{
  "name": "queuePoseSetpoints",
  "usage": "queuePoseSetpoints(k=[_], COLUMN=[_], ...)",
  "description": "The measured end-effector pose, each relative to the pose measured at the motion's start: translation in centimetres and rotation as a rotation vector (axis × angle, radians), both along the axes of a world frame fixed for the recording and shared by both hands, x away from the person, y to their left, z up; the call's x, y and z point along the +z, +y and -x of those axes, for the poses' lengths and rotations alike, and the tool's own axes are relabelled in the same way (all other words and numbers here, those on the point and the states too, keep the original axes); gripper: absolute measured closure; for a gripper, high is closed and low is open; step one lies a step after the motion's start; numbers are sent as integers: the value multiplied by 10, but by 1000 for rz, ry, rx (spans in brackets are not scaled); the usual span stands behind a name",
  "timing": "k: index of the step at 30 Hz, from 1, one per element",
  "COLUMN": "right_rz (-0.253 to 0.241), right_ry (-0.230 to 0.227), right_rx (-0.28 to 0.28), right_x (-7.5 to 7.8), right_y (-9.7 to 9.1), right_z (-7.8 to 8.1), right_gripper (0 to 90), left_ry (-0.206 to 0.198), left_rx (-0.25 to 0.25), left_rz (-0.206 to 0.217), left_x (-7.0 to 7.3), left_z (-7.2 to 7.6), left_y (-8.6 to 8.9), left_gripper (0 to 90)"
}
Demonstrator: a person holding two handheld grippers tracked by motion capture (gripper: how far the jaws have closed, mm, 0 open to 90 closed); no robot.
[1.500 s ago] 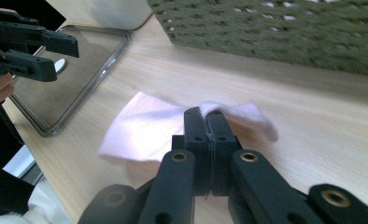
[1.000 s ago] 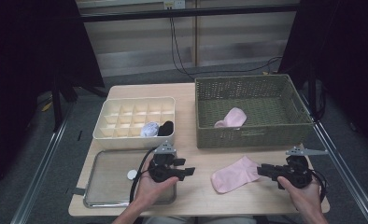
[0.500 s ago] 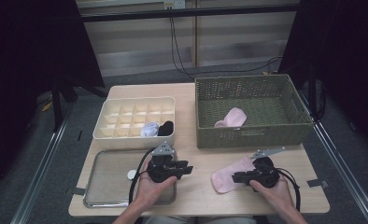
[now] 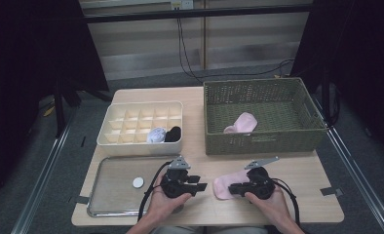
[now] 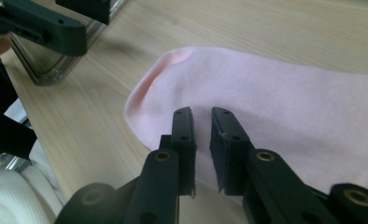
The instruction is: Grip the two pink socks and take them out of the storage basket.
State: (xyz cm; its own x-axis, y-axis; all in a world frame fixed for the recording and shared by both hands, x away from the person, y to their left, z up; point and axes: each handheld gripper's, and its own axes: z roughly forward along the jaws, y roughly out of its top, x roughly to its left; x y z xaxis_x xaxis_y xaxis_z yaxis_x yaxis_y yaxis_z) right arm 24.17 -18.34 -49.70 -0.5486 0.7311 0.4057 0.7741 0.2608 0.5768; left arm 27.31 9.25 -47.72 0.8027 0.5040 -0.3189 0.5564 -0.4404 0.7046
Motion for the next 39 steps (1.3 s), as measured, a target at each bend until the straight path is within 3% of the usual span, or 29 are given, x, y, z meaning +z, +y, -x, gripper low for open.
queuePoseSetpoints(k=[4,7,9,12,16,19,23,25,30,34,36,39], right_rz=[-8,-40,-44,-66,-63,-53,3,34,39,57,71,76], right_ry=[-10,-18,-44,-67,-81,-88,-88,-82,-63,-60,-54,-45], right_rx=[19,34,16,-36,-116,-183,-230,-225,-205,-185,-174,-161], right_x=[-1,1,7,19,26,24,16,12,5,5,5,5], right_y=[16,25,25,9,-29,-56,-74,-77,-73,-67,-65,-64], right_z=[-4,-7,-6,-6,-7,-5,-2,-4,-8,-8,-6,-5], right_gripper=[817,805,784,786,779,765,750,740,712,733,777,821], left_ry=[0,7,48,44,54,38,42,33,4,16,13,8], left_rx=[-2,-3,23,25,26,46,35,22,25,7,24,64], left_rz=[-11,-24,-15,-22,-8,-28,-17,-26,-67,-80,-102,-75], left_x=[-2,-5,-9,-12,-9,-10,-10,-9,-11,-15,-17,-12], left_z=[-1,-5,-10,-15,-17,-17,-16,-14,-9,-11,-13,-18], left_y=[-1,-3,-6,-11,-11,-13,-16,-18,-21,-25,-24,-16], left_gripper=[536,596,662,672,639,636,637,631,546,526,512,543])
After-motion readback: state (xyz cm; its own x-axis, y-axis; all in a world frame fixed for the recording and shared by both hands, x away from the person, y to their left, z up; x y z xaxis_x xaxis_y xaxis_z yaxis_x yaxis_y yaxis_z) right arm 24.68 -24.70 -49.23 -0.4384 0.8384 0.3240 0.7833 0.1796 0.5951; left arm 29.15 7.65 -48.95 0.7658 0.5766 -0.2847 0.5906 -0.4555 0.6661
